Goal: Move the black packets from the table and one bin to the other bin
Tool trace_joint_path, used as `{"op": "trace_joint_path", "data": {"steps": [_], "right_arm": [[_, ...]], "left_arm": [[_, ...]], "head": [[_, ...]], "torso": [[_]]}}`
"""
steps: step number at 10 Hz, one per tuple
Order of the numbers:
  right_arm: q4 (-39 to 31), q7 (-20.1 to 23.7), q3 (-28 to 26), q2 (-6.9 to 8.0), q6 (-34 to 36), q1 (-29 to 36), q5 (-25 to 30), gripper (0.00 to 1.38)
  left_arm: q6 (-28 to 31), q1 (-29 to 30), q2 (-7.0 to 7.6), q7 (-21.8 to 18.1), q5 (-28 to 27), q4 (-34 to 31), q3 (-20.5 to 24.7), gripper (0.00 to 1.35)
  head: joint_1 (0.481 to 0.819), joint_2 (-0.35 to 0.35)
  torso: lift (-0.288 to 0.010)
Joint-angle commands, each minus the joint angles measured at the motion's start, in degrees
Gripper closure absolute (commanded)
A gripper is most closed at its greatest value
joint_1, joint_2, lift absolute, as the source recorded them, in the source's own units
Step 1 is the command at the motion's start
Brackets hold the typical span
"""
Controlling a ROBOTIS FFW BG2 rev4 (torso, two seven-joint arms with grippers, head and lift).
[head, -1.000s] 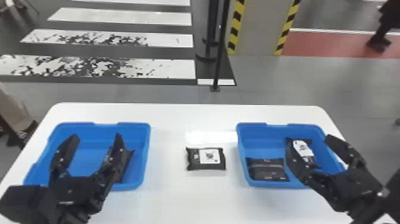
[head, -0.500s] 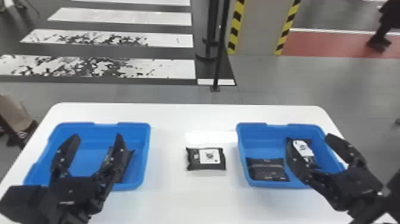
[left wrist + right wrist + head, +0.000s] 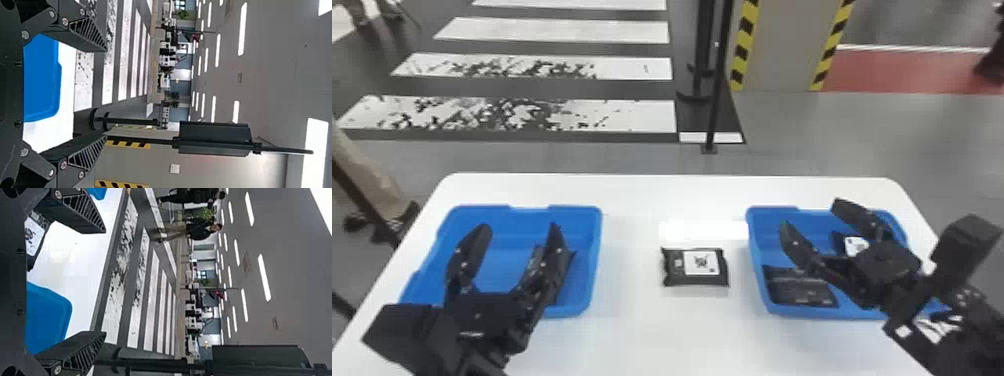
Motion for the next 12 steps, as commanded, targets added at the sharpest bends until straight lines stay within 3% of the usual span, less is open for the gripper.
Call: {"op": "trace_joint_path", "data": {"steps": [1, 3, 6, 9, 12], "right_arm": [[5.23, 0.96, 2.99, -0.7, 3.14, -6.06, -0.22, 0.1], [8.46, 1.93, 9.04, -2.37, 7.78, -11.83, -0.56, 0.09], [17.04, 4.83, 20.81, -5.1, 14.11, -22.52, -0.79, 0.09], [22.81, 6.5, 27.89, -6.15, 19.73, -30.39, 3.32, 0.09], [29.7, 7.02, 34.18, -6.68, 23.81, -37.42, 6.07, 0.09]], "left_arm": [[0.04, -0.16, 0.01, 0.01, 0.0, 0.0, -0.1, 0.28], [0.33, -0.16, 0.01, -0.08, 0.0, 0.0, -0.1, 0.28], [0.47, -0.44, 0.01, -0.08, 0.0, 0.14, -0.32, 0.28], [0.75, -0.58, -0.08, -0.08, 0.0, 0.14, -0.55, 0.28], [0.75, -1.14, -0.08, -0.08, 0.0, 0.56, -1.01, 0.28]], "head": [[0.695, -0.005], [0.695, 0.021], [0.695, 0.118], [0.695, 0.167], [0.695, 0.172]], "torso": [[-0.11], [-0.11], [-0.11], [-0.11], [-0.11]]}}
